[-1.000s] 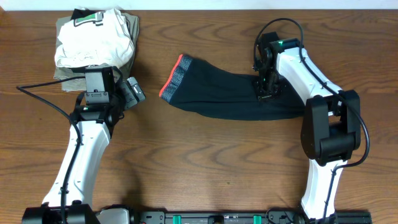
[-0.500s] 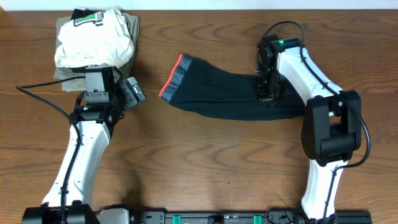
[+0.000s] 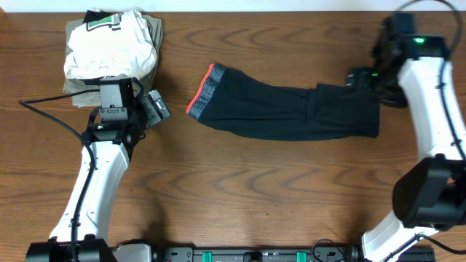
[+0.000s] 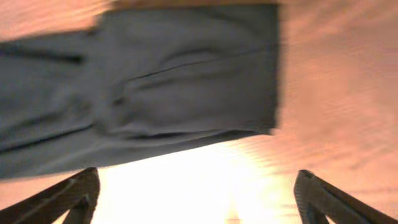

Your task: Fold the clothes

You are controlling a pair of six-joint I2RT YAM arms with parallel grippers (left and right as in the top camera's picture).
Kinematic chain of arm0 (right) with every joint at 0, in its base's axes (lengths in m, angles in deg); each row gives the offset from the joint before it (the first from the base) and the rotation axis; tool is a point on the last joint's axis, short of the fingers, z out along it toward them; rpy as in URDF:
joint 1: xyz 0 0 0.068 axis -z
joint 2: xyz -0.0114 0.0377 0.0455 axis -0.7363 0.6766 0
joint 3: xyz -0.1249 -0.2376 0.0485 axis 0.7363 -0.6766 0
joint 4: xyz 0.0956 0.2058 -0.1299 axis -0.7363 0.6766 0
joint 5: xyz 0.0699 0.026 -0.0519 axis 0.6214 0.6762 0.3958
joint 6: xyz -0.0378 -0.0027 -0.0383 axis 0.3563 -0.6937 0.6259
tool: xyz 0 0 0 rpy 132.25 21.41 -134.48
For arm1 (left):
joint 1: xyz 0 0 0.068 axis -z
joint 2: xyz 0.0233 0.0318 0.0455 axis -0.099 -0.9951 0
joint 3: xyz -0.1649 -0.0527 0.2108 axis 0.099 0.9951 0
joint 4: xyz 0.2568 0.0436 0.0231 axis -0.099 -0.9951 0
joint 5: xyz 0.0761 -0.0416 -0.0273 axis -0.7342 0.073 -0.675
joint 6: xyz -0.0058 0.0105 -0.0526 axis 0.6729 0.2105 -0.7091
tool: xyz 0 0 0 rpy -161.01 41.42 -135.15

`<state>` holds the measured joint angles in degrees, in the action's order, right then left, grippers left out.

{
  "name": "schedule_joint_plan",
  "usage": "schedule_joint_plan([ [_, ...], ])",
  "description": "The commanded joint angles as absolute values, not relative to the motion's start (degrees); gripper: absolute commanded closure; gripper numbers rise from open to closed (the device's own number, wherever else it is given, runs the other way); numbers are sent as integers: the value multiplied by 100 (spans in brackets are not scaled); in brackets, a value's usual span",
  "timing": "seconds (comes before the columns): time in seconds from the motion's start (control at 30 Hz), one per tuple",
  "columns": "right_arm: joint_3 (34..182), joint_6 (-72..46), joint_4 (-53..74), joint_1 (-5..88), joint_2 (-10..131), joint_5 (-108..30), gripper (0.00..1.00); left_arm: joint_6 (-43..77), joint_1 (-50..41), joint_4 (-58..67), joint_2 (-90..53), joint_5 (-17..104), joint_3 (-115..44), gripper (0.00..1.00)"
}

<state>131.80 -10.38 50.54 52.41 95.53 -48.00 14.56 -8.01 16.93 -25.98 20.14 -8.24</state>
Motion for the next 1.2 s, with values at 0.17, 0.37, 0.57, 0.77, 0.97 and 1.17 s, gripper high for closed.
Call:
schedule_joint_plan([
  [0.17, 12922, -284, 4966, 6161, 9830, -3876, 1, 1489, -829, 1680, -2576, 2006, -786, 2],
  [0.37, 12356, -168, 4356, 6524, 9841, -3725, 1, 1489, -829, 1680, -2576, 2006, -784, 2],
  [0.57, 11834, 142, 3609, 6712, 9844, -2811, 1, 1489, -829, 1680, -2576, 2006, -784, 2],
  [0.77, 11810, 348, 3412, 7119, 9859, -2272, 1, 1489, -829, 1680, -2576, 2006, -786, 2],
  [0.97, 11806, 997, 3445, 7683, 10171, -1266, 1, 1489, -829, 1680, -2576, 2006, -784, 2],
  [1.17, 11806, 1191, 3379, 7991, 10617, -1045, 1, 1489, -829, 1680, -2576, 2006, -786, 2],
])
